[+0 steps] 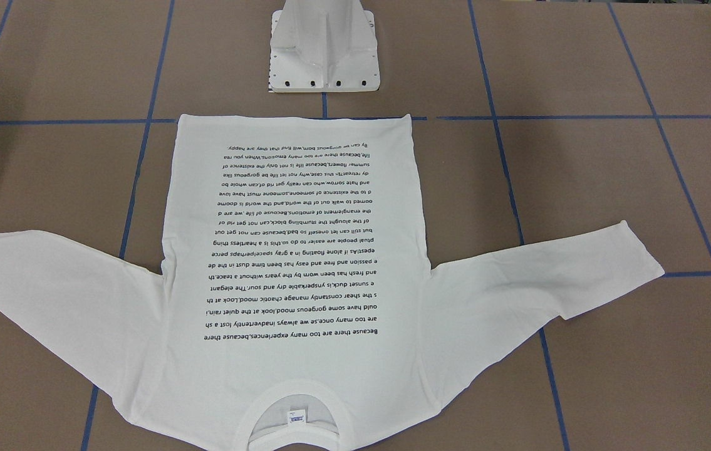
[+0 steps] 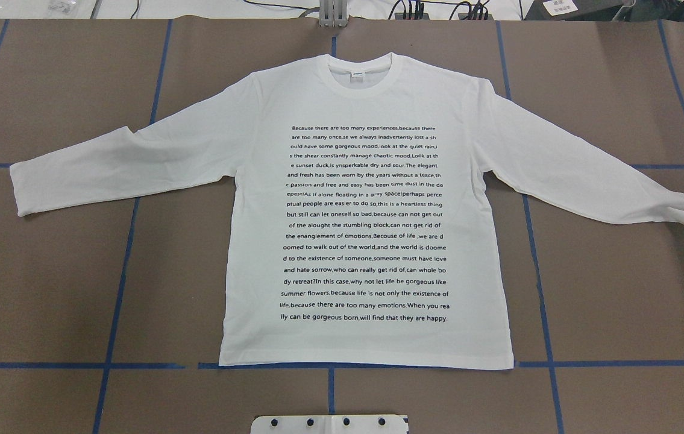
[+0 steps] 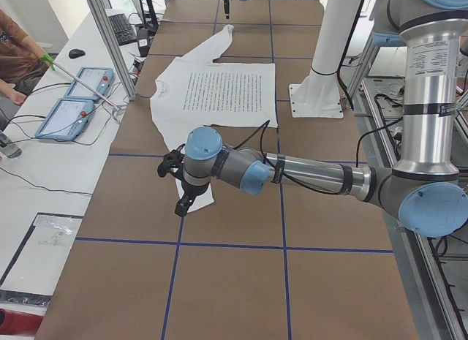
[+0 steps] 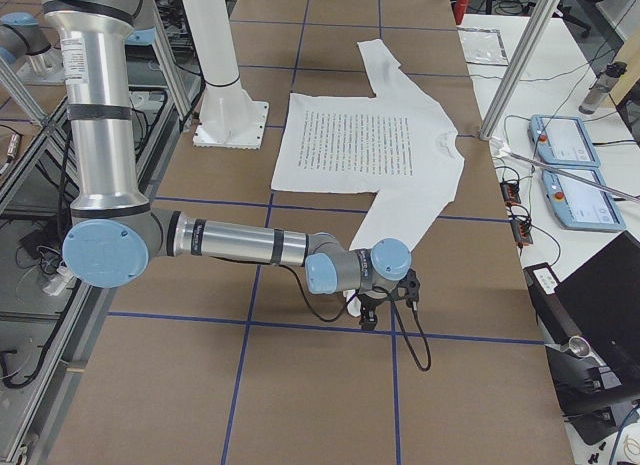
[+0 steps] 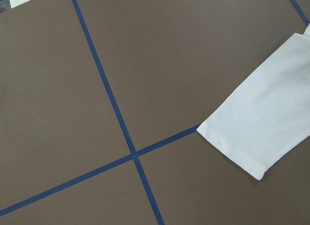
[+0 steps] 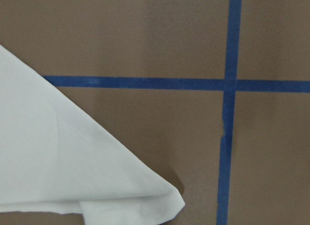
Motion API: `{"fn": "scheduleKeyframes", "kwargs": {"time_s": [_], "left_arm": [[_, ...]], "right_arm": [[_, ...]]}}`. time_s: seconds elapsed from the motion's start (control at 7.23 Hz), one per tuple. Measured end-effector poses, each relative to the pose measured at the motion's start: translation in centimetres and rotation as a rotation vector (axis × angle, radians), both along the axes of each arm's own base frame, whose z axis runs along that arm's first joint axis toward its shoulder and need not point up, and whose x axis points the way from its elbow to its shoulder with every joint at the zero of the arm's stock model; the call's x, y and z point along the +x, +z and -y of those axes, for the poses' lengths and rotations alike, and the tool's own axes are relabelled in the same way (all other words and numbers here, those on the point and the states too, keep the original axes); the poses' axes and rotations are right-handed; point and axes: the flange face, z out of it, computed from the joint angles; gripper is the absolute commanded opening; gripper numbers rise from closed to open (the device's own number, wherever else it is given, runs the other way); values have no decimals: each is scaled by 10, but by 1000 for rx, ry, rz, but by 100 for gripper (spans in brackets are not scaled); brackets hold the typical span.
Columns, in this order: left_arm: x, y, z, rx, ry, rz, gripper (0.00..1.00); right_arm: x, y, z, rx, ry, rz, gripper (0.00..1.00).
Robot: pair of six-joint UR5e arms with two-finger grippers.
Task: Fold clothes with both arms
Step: 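Grasp the sleeve cuff farthest from the left arm with the right gripper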
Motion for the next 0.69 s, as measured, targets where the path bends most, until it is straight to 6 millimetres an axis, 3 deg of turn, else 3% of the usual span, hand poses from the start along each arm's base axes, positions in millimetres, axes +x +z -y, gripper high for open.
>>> {"fn": "scheduleKeyframes", "kwargs": {"time_s": [0.28,0.69], "left_arm": [[0,0,0,-1,0,0,100],[0,0,0,-2,0,0,100]], "right_arm": [[-10,14,-2,-10,5,7,93],[-20,17,5,-27,-6,37,88]]}}
